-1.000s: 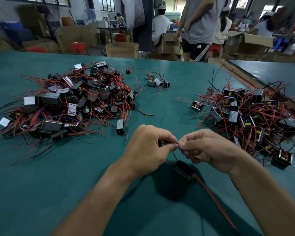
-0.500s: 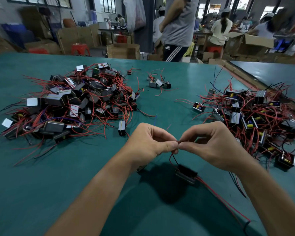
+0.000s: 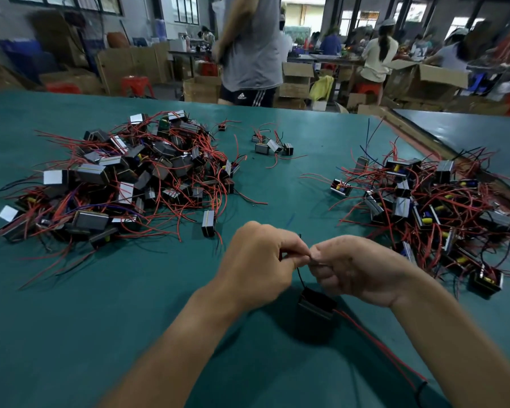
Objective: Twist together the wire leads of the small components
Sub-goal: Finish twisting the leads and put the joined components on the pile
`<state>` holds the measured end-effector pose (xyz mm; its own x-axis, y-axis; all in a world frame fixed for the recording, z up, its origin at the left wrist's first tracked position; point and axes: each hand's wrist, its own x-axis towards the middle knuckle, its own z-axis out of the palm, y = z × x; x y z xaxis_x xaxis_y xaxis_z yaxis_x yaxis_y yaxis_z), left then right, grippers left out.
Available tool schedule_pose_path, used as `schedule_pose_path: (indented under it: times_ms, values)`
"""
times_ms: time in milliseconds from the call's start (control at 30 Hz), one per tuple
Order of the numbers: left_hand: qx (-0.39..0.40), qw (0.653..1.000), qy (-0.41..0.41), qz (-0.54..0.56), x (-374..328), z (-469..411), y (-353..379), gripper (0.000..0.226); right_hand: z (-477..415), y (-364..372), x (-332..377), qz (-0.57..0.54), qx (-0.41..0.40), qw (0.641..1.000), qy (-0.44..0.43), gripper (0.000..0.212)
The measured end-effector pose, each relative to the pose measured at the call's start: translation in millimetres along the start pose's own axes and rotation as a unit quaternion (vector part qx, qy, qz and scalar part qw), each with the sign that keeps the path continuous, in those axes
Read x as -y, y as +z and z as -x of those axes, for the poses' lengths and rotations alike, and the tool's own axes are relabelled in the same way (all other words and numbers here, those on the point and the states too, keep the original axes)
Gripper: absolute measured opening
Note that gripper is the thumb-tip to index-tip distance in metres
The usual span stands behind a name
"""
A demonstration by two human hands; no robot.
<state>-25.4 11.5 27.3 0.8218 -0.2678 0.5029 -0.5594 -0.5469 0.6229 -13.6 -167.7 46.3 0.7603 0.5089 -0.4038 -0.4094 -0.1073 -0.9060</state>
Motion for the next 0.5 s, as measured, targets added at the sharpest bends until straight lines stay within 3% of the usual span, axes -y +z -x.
schedule_pose_path:
  times_ms: [67, 100, 200, 300, 500]
  values:
    - [-0.007, 1.000, -0.008, -0.010, 1.7, -0.9, -1.2, 0.008, -2.9, 0.9, -1.2, -0.011, -0.008, 1.000, 0.016, 0.011]
    - [-0.003, 0.999, -0.035, 0.022, 1.6, -1.7, -2.1, 0.005, -4.1, 0.7, -2.9, 0.019, -0.032, 0.999, -0.018, 0.016]
    - [0.013, 0.979, -0.134, 0.151, 0.8, -5.9, -3.8, 0.016, -5.3, 3.9, -3.9, 0.129, -0.123, 0.959, -0.222, 0.020]
    - [0.036, 0.953, -0.181, 0.243, 0.0, -7.0, -5.8, 0.020, -5.7, 1.8, -4.7, 0.204, -0.132, 0.908, -0.342, 0.021]
    - [0.056, 0.910, -0.243, 0.331, -2.6, -7.6, -10.2, 0.003, -5.4, -3.0, -7.1, 0.274, -0.149, 0.877, -0.364, 0.015]
